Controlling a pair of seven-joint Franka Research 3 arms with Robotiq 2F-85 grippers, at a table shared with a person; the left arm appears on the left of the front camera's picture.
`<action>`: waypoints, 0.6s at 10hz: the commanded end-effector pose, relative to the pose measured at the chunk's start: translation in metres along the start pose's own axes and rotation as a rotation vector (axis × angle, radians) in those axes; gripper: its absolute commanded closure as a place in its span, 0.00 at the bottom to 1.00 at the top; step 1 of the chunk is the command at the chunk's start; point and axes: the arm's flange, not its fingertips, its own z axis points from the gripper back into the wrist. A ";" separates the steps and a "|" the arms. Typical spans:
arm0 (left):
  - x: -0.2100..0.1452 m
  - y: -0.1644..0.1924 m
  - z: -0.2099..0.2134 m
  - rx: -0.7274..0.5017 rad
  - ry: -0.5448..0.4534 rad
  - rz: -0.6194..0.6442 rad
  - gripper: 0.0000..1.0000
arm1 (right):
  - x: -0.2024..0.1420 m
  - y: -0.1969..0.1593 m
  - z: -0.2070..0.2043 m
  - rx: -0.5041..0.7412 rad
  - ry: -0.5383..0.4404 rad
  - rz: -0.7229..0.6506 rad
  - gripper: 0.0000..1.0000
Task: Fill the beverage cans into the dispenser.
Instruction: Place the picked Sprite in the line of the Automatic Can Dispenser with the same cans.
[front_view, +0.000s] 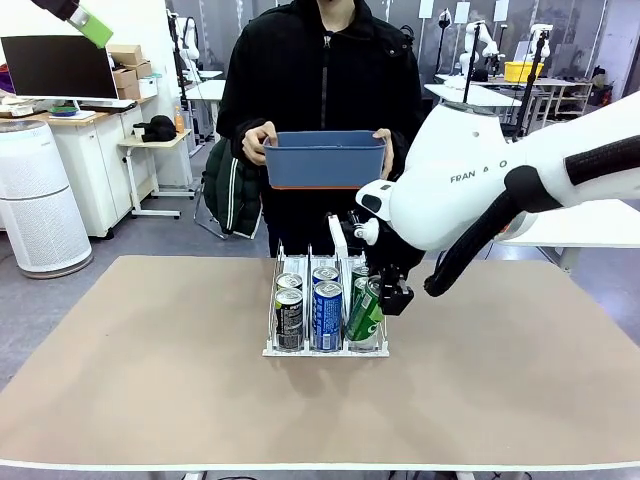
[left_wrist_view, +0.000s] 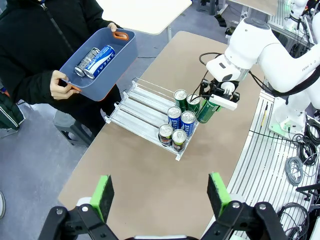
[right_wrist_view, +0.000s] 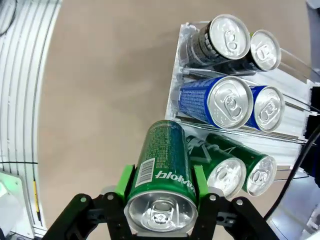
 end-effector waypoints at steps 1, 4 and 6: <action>-0.001 0.001 0.000 0.006 0.003 0.001 0.00 | -0.005 -0.009 -0.006 -0.103 0.060 -0.027 0.42; -0.001 0.001 0.000 0.006 0.003 0.001 0.00 | -0.008 -0.015 -0.013 -0.110 0.083 -0.034 0.42; -0.001 0.001 0.000 0.006 0.003 0.001 0.00 | -0.008 -0.020 -0.021 -0.111 0.113 -0.034 0.42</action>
